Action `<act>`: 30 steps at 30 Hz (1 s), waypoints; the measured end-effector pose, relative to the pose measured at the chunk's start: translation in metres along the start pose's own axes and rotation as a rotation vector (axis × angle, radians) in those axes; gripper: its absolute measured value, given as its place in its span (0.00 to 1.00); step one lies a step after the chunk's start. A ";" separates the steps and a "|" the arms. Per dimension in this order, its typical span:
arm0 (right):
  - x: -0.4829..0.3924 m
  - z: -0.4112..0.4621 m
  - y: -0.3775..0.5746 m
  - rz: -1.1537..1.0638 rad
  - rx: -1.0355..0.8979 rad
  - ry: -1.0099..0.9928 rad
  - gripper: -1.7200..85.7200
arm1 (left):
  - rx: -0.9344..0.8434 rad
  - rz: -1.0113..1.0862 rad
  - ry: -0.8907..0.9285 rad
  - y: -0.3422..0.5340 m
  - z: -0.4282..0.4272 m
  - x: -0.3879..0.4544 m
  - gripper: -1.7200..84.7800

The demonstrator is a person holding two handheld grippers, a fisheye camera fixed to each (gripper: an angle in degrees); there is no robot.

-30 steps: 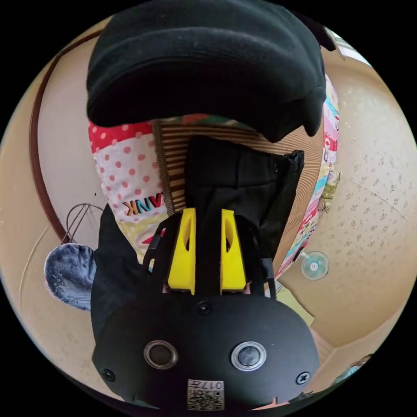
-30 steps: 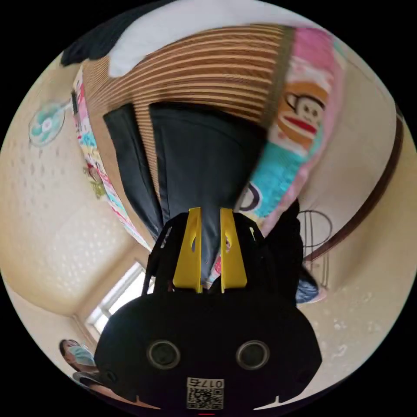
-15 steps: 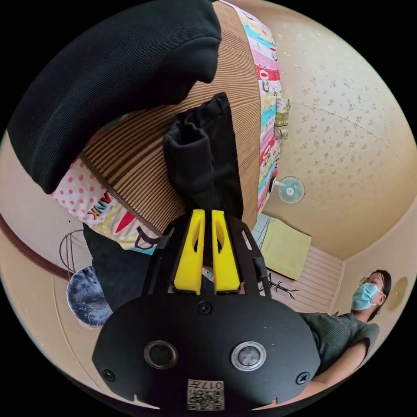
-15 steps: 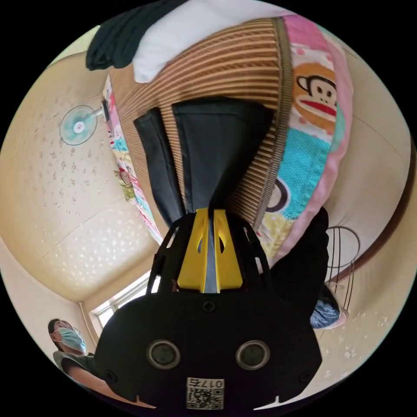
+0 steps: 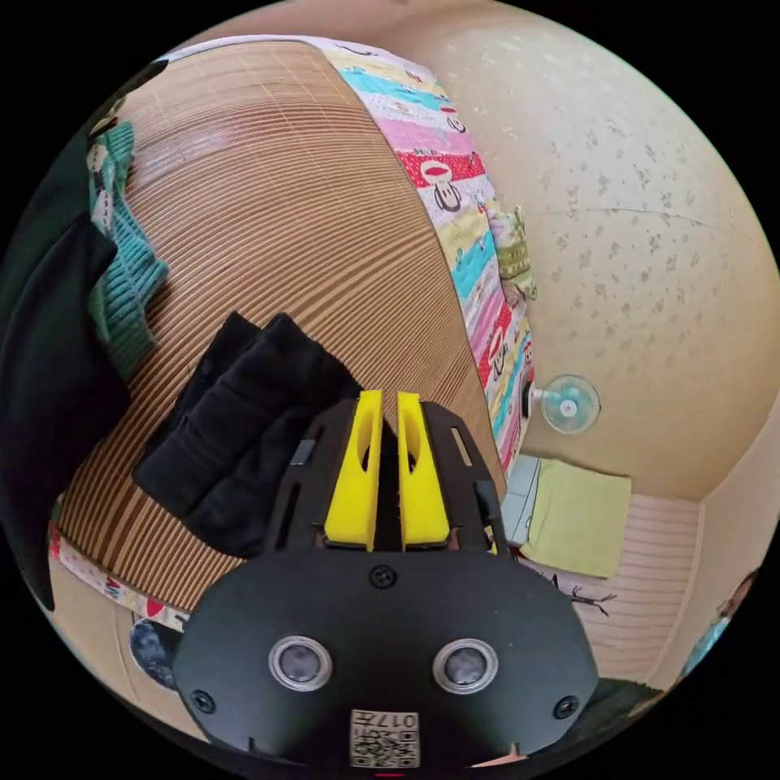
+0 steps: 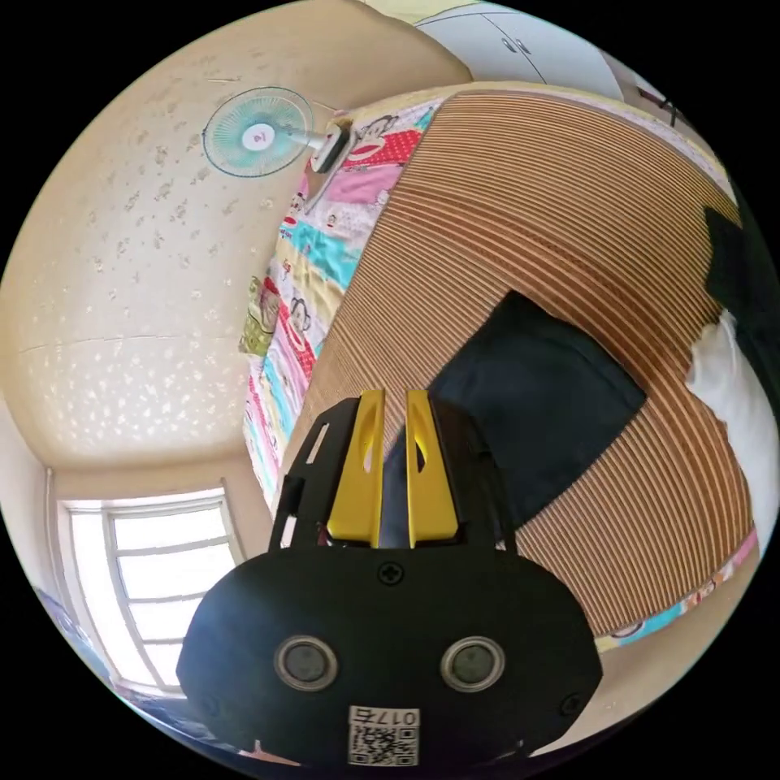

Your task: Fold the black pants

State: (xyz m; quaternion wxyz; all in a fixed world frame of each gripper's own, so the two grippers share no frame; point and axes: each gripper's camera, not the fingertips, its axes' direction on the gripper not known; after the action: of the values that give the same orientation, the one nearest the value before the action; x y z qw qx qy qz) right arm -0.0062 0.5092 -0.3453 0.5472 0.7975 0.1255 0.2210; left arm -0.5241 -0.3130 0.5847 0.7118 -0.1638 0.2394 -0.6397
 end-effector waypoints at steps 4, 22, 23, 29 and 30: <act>-0.016 0.059 -0.004 -0.046 -0.202 0.064 0.03 | -0.164 0.250 -0.143 0.012 0.057 0.052 0.08; 0.106 0.089 0.138 -0.085 -0.740 0.464 0.02 | -0.078 0.039 -0.360 0.139 -0.066 -0.084 0.16; 0.112 0.079 0.139 -0.037 -0.706 0.425 0.02 | -0.048 -0.058 -0.307 0.141 -0.073 -0.104 0.21; 0.130 0.049 0.147 0.173 -0.583 0.304 0.02 | -0.088 -0.175 -0.189 0.115 -0.036 -0.147 0.18; 0.128 0.047 0.147 0.180 -0.580 0.299 0.02 | -0.099 -0.189 -0.177 0.110 -0.031 -0.150 0.17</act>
State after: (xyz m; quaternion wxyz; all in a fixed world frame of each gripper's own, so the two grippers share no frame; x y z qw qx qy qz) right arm 0.1223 0.4733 -0.1955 0.7051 0.5752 0.0653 0.4096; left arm -0.4597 -0.1482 0.5187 0.6579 -0.2762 0.1903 -0.6743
